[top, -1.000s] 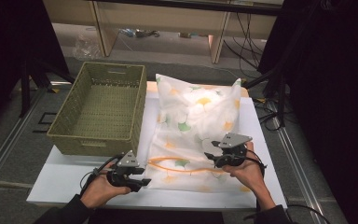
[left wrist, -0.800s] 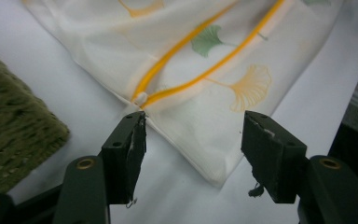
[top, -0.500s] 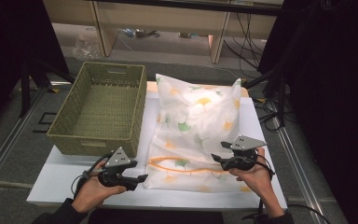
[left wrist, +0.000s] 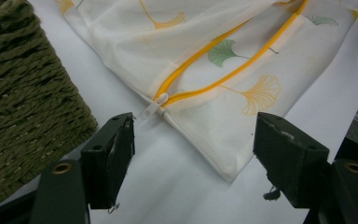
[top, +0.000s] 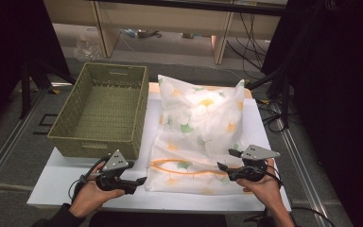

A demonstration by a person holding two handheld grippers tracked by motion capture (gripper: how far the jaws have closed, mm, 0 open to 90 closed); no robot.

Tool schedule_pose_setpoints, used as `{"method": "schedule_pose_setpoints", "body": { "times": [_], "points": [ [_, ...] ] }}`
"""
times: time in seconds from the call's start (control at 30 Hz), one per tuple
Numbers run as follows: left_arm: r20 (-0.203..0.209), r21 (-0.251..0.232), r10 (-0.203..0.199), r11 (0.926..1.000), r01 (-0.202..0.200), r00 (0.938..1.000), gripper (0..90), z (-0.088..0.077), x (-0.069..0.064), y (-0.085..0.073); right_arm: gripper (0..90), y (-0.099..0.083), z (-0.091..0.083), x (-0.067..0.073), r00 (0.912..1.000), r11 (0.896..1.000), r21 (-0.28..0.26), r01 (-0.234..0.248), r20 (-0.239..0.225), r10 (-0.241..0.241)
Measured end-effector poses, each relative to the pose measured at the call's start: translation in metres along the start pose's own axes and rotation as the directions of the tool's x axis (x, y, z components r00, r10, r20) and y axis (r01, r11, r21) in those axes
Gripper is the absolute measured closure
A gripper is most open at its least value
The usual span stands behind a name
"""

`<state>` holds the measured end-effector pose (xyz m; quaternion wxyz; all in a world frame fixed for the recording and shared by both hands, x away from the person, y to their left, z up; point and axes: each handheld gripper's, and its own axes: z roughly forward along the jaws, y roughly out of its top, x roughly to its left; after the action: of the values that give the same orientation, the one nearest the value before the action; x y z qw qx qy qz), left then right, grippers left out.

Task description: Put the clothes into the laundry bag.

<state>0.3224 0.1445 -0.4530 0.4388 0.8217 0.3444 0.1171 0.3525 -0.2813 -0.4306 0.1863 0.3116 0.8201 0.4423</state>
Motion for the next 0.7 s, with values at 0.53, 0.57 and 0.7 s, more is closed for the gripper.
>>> {"method": "schedule_pose_setpoints", "body": {
  "times": [0.53,0.57,0.7],
  "points": [
    [-0.015,-0.056,-0.011,0.9984,0.01,0.9998,19.1,-0.01,-0.005,-0.008,27.3,-0.02,-0.014,0.018,0.9987,0.998,-0.048,-0.049,-0.016,0.049],
    [-0.015,-0.06,-0.014,0.9981,0.013,0.9998,18.9,-0.011,-0.005,-0.009,27.1,-0.021,-0.015,0.018,0.9984,0.999,-0.026,-0.045,-0.035,0.044],
    [-0.022,-0.069,-0.018,0.9975,0.016,0.9996,17.9,-0.013,-0.006,-0.011,26.6,-0.025,-0.018,0.022,0.9994,0.999,-0.025,-0.034,-0.009,0.034]
  ]
}}
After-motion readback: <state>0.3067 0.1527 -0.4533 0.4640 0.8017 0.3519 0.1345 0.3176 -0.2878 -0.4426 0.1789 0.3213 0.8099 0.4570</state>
